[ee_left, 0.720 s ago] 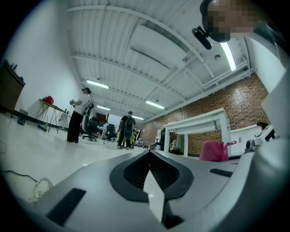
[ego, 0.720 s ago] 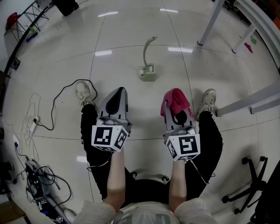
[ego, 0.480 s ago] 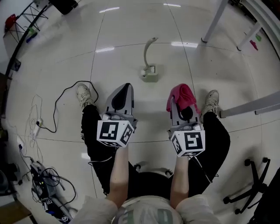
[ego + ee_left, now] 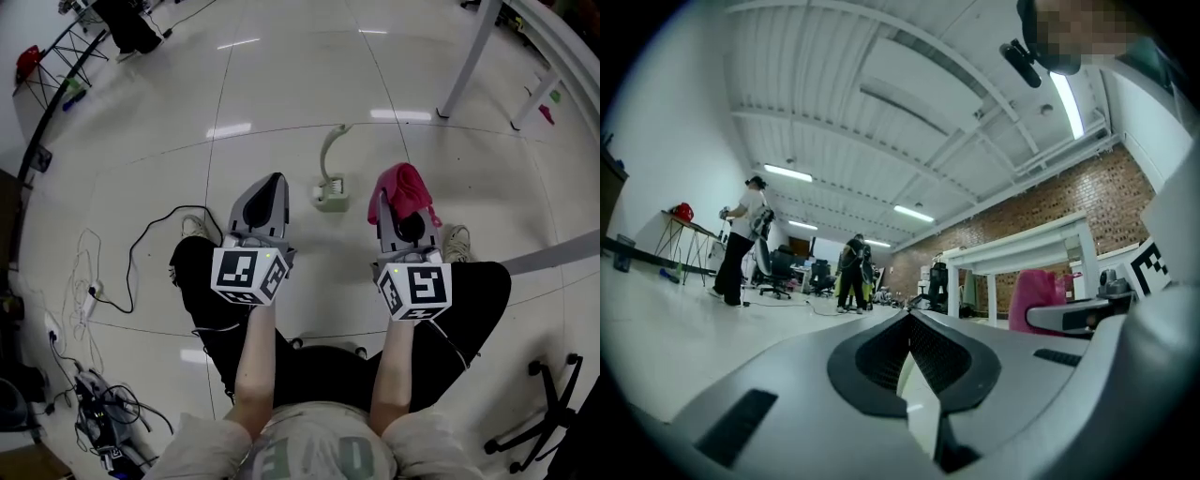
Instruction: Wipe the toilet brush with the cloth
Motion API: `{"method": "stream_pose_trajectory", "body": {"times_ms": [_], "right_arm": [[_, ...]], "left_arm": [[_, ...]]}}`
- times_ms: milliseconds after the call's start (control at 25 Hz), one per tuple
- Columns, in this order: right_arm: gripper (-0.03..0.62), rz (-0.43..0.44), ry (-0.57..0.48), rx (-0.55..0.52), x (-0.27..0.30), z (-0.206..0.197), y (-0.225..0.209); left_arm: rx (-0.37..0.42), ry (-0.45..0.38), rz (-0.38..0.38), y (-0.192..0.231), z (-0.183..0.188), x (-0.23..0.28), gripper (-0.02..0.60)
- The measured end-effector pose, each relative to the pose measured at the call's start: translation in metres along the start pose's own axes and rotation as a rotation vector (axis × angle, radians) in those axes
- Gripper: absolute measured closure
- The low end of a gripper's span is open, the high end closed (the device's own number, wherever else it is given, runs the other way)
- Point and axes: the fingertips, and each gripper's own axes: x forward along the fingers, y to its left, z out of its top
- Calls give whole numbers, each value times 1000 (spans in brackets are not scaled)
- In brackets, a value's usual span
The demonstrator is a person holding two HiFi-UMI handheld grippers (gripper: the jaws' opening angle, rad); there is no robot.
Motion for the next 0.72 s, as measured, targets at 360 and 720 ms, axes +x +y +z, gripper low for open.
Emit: {"method": "stream_pose_trajectory", "body": {"times_ms": [360, 720], "right_arm": [[562, 61, -63, 25, 35, 27, 22], [562, 120, -265, -132, 59, 148, 7]], "left_arm": [[-56, -26, 32, 45, 3, 6, 577], [-5, -116, -18, 37, 29, 45, 577]]}}
